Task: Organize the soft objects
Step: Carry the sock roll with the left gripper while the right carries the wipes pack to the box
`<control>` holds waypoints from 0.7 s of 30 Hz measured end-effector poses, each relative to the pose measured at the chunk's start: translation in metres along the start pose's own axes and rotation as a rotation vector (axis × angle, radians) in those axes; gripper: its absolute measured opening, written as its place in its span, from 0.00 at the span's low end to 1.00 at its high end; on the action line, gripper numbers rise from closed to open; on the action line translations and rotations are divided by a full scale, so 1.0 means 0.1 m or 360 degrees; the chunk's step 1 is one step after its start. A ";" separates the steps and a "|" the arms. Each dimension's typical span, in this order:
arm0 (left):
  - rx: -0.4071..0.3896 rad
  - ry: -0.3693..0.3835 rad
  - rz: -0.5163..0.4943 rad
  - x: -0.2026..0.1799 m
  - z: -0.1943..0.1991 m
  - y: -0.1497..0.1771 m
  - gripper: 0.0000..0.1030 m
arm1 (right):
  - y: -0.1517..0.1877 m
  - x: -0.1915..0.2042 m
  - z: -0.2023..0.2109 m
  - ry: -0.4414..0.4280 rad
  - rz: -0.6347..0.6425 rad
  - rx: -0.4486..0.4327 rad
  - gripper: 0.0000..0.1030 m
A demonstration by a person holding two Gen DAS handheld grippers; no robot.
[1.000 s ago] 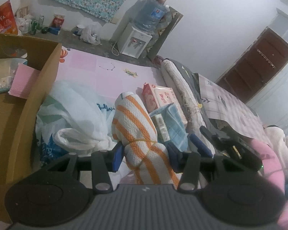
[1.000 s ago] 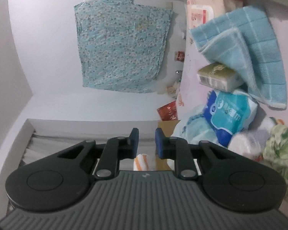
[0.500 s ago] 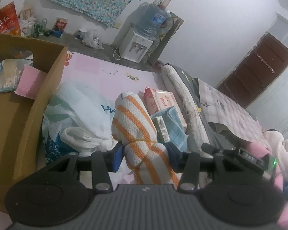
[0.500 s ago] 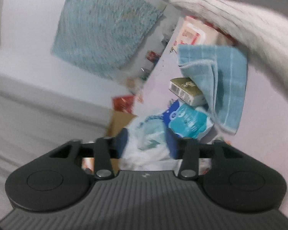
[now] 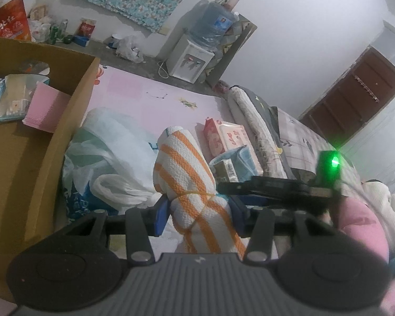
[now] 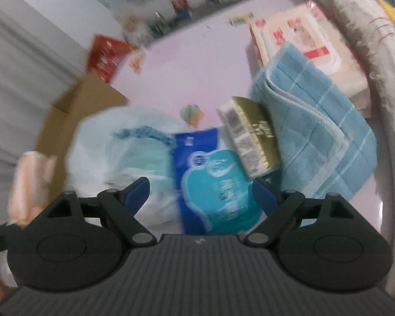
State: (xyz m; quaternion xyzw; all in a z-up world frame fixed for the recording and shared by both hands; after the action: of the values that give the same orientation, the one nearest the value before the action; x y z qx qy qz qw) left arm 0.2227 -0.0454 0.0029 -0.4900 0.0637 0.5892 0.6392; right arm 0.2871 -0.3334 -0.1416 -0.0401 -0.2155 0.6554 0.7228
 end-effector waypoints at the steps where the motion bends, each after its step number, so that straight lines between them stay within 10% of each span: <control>1: -0.0001 -0.0003 0.0003 0.02 0.00 -0.01 0.48 | -0.01 0.00 -0.06 0.0033 0.0025 0.0025 0.83; 10: -0.0011 -0.0021 0.0026 0.11 0.01 -0.06 0.48 | -0.05 0.11 -0.41 0.0036 0.0092 0.0159 0.87; 21: -0.0164 -0.0060 0.0022 0.22 0.71 -0.35 0.48 | -0.06 0.02 -0.18 -0.0065 -0.0042 0.0027 0.65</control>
State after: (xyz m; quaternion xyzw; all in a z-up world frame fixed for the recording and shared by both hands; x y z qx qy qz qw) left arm 0.2230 0.0258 0.0441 -0.5106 0.0246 0.6053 0.6102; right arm 0.2992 -0.3277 -0.1557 -0.0177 -0.2250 0.6483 0.7271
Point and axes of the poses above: each gripper's, at about its wrist camera, not at the fingertips, and z roughly against the way its jaws point, x to its left, y to its underside, the point moved 8 cm from there along -z, roughly the way its jaws point, and after that the axes turned 14 degrees about y, right-handed, at the moved point
